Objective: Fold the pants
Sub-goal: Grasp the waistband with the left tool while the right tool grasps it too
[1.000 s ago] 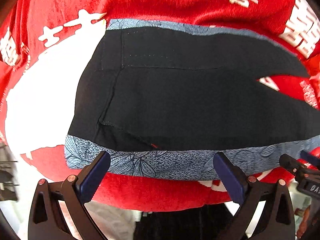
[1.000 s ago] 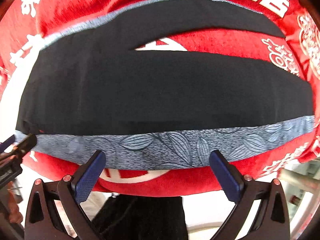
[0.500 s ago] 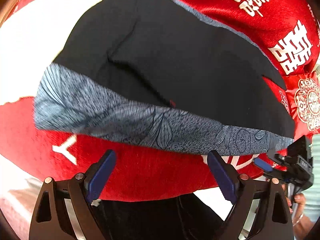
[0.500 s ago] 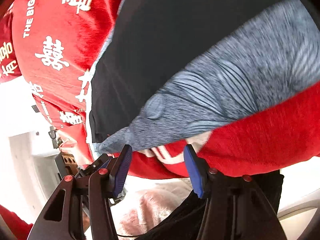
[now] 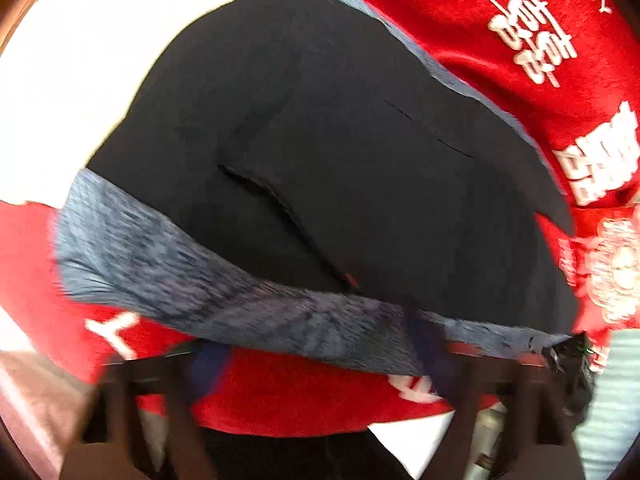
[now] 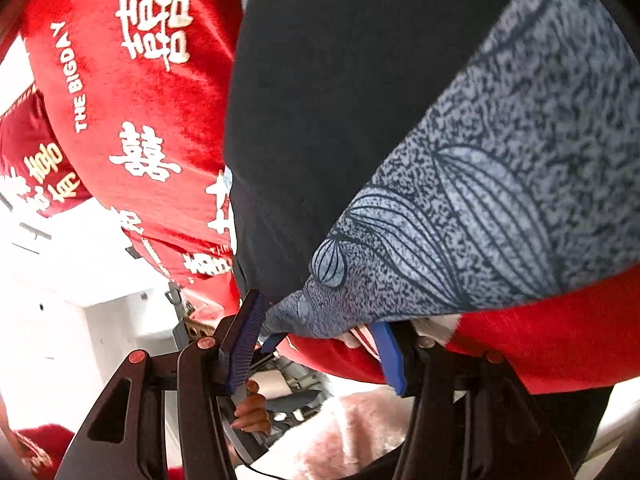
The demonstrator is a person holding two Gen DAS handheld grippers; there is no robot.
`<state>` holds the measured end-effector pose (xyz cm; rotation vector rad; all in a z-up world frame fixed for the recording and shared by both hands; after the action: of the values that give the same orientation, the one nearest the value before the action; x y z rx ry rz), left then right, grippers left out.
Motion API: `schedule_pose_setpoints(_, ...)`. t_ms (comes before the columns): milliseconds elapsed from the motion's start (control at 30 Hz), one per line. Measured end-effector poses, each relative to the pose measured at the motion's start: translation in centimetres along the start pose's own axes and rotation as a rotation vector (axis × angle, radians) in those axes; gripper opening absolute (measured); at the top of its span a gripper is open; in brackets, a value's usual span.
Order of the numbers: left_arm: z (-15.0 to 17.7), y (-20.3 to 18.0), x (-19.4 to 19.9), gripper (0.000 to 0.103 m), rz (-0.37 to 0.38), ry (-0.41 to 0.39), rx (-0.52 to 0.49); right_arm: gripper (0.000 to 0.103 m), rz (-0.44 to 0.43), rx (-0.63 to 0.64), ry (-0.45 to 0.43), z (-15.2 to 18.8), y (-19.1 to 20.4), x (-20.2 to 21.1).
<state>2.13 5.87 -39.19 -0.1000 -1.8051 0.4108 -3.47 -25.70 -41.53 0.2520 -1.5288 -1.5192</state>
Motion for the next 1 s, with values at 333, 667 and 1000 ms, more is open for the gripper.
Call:
schedule_pose_setpoints(333,-4.8,-3.5,6.4,0.019,0.096,-0.050,-0.045,0.007,0.097,0.136,-0.076,-1.6,8.4,2.3)
schedule_pose_setpoints(667,-20.1,-9.1,3.9,0.020,0.049,-0.218,-0.090,0.007,0.144,0.357,0.064,-15.0,19.7,-3.7)
schedule_pose_setpoints(1000,-27.4,-7.2,-8.4,0.022,-0.158,-0.203,-0.075,0.011,0.415,0.517,0.231,-25.7,15.1,-17.0)
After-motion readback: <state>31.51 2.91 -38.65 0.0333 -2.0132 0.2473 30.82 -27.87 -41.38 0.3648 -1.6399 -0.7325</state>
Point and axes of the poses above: each gripper's, at about its wrist camera, not at the fingertips, and x roughly against the way its jaws point, y to its left, z to its underside, the point moved 9 cm from there along -x, roughly the way its jaws point, and after that the axes turned 8 degrees about -y, right-handed, at the moved point
